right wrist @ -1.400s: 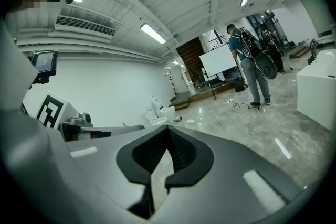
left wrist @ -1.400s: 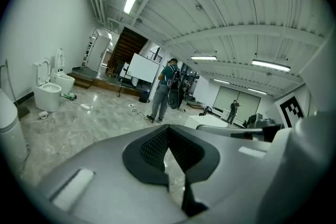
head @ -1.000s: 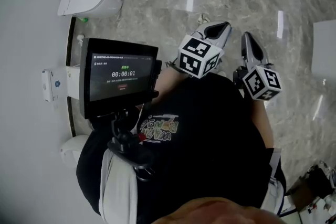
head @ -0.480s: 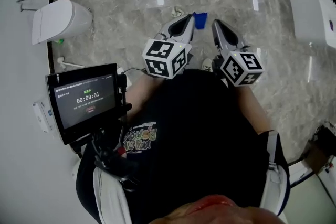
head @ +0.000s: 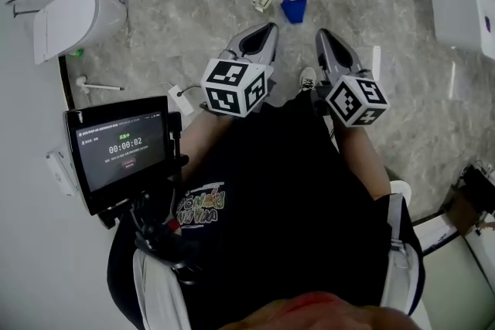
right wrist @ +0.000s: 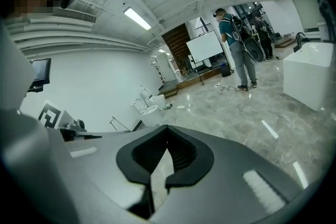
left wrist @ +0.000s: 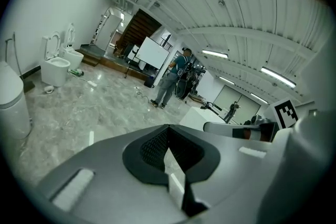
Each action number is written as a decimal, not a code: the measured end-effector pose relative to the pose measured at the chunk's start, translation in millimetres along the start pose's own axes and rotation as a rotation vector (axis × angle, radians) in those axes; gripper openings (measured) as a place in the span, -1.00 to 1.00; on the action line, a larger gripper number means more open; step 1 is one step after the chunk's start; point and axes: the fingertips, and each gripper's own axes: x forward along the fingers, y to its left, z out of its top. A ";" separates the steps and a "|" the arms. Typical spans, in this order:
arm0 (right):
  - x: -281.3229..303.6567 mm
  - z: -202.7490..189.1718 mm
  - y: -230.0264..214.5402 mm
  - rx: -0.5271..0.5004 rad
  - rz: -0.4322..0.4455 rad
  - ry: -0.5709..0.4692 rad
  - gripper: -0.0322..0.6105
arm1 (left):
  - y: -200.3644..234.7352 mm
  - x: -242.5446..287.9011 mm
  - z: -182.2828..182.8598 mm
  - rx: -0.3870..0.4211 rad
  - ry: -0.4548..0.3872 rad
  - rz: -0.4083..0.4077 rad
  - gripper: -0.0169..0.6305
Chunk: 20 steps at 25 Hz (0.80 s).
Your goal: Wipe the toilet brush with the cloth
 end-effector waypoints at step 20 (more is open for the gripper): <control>0.0 -37.5 -10.0 -0.101 -0.015 0.124 -0.82 | 10.0 12.5 -40.0 0.003 0.109 0.043 -0.95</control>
